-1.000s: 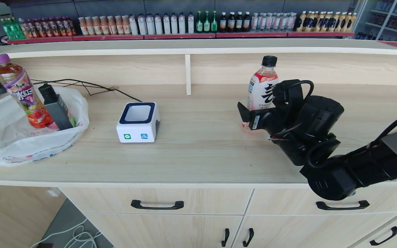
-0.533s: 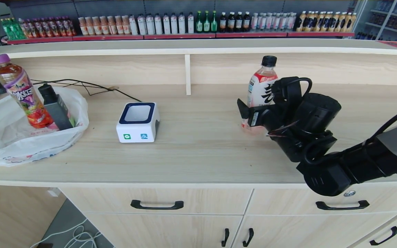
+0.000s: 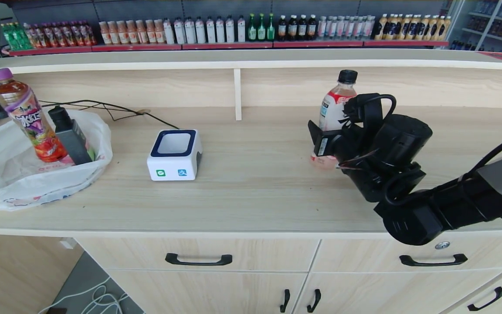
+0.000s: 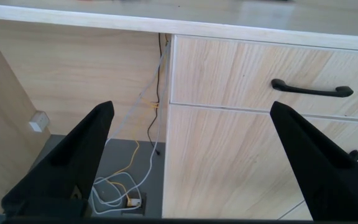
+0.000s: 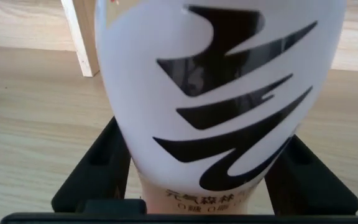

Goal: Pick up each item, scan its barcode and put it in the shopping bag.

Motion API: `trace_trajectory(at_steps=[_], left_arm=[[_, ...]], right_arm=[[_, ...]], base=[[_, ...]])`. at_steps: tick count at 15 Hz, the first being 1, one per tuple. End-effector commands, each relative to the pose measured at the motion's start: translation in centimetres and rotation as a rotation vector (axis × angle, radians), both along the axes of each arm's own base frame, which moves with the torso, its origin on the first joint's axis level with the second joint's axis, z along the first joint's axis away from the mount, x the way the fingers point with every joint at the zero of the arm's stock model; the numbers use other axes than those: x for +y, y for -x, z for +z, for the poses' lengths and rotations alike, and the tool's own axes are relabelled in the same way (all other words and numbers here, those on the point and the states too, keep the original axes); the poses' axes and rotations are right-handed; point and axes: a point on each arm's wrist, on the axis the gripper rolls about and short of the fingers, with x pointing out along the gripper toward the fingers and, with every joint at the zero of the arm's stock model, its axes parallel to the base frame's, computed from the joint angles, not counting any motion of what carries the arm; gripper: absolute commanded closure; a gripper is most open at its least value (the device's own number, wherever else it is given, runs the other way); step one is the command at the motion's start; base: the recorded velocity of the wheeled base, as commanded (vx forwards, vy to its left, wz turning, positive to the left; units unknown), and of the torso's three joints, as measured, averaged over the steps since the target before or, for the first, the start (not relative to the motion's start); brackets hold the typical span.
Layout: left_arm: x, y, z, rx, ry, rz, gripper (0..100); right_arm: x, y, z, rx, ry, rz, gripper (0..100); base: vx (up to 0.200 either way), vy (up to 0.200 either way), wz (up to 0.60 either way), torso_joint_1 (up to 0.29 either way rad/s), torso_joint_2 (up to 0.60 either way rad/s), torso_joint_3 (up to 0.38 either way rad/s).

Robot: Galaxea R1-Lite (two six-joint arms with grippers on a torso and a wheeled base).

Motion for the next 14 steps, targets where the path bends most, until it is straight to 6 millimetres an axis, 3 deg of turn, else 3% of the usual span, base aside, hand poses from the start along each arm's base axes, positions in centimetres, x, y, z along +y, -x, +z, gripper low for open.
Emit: trace_trajectory(at_steps=[1,4,7,10,14], left_arm=[[0.0,0.0,0.0,0.0,0.001,0.0,0],[0.0,0.0,0.0,0.0,0.001,0.0,0],[0.0,0.0,0.0,0.0,0.001,0.002,0],[0.0,0.0,0.0,0.001,0.001,-0.004,0],[0.0,0.0,0.0,0.0,0.001,-0.003,0]], right_arm=[[-0.2,0.5,0.8,-0.017,-0.003,-0.004,100],[-0.2,1.4,1.4,-0.03,0.016,-0.001,100],[0.2,4.3,2.1,-0.02,0.021,-0.02,100],[-0.9,6.4,3.0,-0.033,0.039,-0.04,100],[-1.9,10.8,4.2,-0.051,0.057,-0.008,100]], base=[[0.0,0.0,0.0,0.0,0.0,0.0],[0.0,0.0,0.0,0.0,0.0,0.0],[0.0,0.0,0.0,0.0,0.0,0.0],[0.0,0.0,0.0,0.0,0.0,0.0],[0.0,0.0,0.0,0.0,0.0,0.0]])
